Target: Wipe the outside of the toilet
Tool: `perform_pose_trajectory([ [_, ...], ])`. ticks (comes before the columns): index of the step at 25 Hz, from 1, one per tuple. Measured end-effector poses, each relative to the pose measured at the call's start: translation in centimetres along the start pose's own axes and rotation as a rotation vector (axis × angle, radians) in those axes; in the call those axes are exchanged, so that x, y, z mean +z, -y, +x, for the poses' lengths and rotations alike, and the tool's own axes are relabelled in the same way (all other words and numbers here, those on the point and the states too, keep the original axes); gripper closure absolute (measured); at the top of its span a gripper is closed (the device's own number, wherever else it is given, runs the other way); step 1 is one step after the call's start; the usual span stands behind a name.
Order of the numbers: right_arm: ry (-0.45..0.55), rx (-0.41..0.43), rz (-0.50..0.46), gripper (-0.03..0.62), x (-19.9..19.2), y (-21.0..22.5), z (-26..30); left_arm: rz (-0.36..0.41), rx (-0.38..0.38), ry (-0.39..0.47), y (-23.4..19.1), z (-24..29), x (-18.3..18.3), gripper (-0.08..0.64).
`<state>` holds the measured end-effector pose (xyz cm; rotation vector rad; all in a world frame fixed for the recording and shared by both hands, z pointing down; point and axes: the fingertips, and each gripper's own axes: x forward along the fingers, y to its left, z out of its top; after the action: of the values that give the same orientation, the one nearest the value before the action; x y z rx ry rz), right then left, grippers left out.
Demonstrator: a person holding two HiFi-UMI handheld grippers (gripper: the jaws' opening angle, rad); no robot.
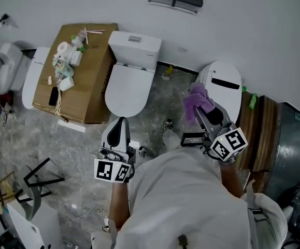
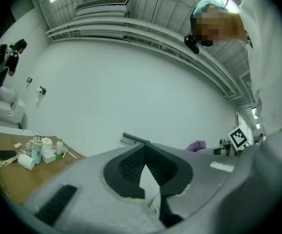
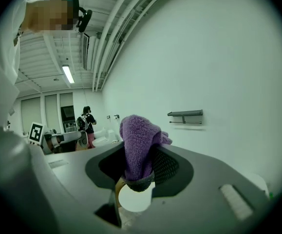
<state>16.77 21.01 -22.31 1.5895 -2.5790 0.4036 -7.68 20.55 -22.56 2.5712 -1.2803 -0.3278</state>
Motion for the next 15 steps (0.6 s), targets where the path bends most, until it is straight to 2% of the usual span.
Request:
perform_pose_trajectory([
  [4,0.0,0.05,-0.007,0.449,1.8,4.9,3.4,0.049,0.049,-0.008,0.6,4.7,-0.3,0.554],
  [10,-0.014,0.186,-0.007,0.449,3.8,10.3,7.9,0.051,0.172,0.05,1.3,10.0,0.4,0.555],
  [15,-0.057,0.283,-0.028,0.449,3.8,13.5,11.2,0.07,0.263,0.073,1.2,12.7,0.3,0.555],
])
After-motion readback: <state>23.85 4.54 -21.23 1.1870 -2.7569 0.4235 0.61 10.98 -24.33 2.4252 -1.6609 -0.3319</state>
